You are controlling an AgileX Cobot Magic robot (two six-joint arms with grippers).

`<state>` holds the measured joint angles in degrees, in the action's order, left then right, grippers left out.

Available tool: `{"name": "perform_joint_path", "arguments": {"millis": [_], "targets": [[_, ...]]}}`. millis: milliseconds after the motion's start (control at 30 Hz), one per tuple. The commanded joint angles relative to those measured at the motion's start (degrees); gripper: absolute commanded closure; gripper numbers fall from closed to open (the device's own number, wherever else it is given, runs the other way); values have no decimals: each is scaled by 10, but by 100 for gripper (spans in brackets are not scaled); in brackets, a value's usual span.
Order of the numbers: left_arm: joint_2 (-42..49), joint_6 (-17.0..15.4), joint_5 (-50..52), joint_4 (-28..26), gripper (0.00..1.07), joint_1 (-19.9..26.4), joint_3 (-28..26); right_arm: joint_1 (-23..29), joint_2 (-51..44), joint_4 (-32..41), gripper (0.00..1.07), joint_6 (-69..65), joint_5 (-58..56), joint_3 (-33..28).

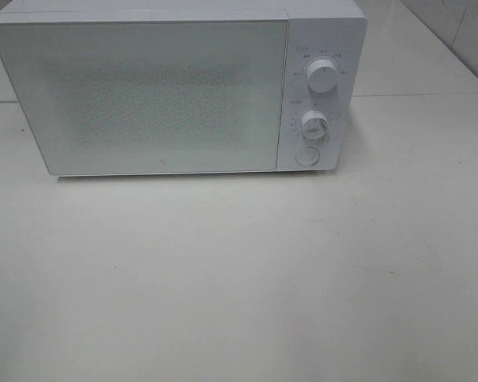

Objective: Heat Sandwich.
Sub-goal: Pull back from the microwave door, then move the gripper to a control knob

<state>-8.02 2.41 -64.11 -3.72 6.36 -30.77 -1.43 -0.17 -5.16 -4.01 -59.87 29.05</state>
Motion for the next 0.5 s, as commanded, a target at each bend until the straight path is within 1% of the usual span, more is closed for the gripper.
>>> {"name": "perform_joint_path", "arguments": {"millis": [33,67,167,233,500], "targets": [[59,6,13,-13,9,2,5,-3,-17,1,31,5,5,-1],[95,19,19,-10,9,2,8,-3,-17,1,31,5,5,-1],[97,31,35,-10,9,2,15,-3,-17,1,31,5,5,-1],[93,29,48,-18,9,2,24,-3,-13,1,31,5,5,-1],[97,27,48,-17,9,2,24,-3,-10,1,31,5,5,-1]]}}
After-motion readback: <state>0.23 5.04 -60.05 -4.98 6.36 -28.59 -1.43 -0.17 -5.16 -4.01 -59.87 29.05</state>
